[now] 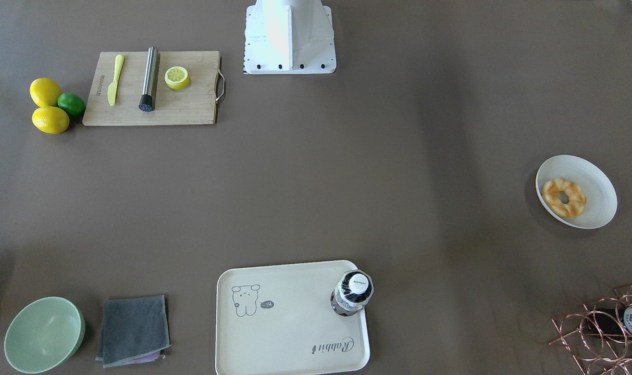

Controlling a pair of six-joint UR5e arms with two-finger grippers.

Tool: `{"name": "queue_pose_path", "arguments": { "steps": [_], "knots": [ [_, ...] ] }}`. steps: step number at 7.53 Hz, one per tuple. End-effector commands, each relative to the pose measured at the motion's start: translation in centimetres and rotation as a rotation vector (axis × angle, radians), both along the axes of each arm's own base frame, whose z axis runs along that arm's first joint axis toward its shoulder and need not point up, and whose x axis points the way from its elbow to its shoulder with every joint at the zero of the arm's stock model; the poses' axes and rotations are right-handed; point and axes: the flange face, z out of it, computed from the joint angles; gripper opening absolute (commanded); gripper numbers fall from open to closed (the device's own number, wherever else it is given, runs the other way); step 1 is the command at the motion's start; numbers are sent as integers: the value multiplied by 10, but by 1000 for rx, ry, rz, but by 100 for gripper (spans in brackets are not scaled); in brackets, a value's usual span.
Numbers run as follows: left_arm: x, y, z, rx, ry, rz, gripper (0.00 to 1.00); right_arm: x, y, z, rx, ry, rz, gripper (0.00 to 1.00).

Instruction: Place donut on tray

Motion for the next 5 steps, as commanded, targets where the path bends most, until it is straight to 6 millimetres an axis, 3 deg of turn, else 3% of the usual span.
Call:
{"name": "queue_pose_path", "arguments": {
  "steps": [1, 3, 5],
  "knots": [
    [3, 11, 3, 62, -4, 0, 98, -1, 2, -5, 9, -3, -1, 100],
    [13, 11, 28, 28, -1, 27, 98, -15, -2, -6, 11, -5, -33, 100],
    [33, -10, 26, -8, 2, 5, 98, -24, -4, -7, 12, -29, -50, 100]
  ]
}}
